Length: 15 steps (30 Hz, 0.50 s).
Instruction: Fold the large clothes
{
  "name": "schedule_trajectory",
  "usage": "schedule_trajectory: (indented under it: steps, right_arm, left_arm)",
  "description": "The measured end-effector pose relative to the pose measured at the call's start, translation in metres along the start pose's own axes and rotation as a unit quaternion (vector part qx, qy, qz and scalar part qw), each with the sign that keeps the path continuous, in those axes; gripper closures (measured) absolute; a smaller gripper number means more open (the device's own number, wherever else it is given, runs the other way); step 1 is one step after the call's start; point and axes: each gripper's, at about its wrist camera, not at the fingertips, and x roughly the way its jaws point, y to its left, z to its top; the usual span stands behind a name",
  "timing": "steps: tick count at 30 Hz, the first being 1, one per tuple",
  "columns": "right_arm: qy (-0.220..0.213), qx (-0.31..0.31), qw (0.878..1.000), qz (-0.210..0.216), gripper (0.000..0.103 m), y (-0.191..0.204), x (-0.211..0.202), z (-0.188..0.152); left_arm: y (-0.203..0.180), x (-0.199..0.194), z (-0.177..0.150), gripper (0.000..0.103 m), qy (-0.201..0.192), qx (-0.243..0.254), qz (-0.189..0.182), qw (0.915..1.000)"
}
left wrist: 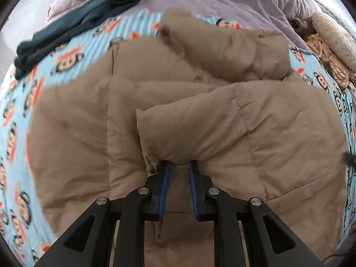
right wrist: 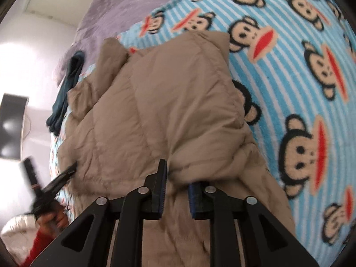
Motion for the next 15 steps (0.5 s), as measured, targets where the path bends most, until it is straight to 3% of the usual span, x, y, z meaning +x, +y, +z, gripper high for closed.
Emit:
schedule_trajectory:
  steps: [2,4,7,9,11,15]
  right_arm:
    - [-0.027,-0.027,0.998,0.040,0.037,0.007,-0.030,0.000]
    - [-0.062,-0.033,0.995,0.066,0.032,0.004,-0.053,0.007]
    - [-0.081,0.016,0.995,0.058,0.032,-0.021,-0.057,0.033]
    - [-0.069,0.068,0.993,0.067,0.046,-0.039,-0.044,0.046]
    - [-0.054,0.071,0.992,0.089,0.067,-0.040,-0.031,0.052]
    - [-0.017,-0.012,1.000,0.006,0.080,-0.024,0.000,0.042]
  left_arm:
    - [0.004,0.001,0.000,0.083,-0.003,-0.002,-0.008,1.0000]
    - [0.004,0.002,0.002,0.083,0.000,-0.003,-0.007,1.0000]
    - [0.002,0.003,0.004,0.083,0.003,-0.003,-0.001,1.0000]
    - [0.001,0.002,0.004,0.083,0.001,-0.001,0.002,1.0000]
    - [0.000,0.002,0.003,0.083,-0.001,0.001,0.001,1.0000]
    - [0.000,0.007,0.001,0.083,-0.002,-0.004,-0.001,1.0000]
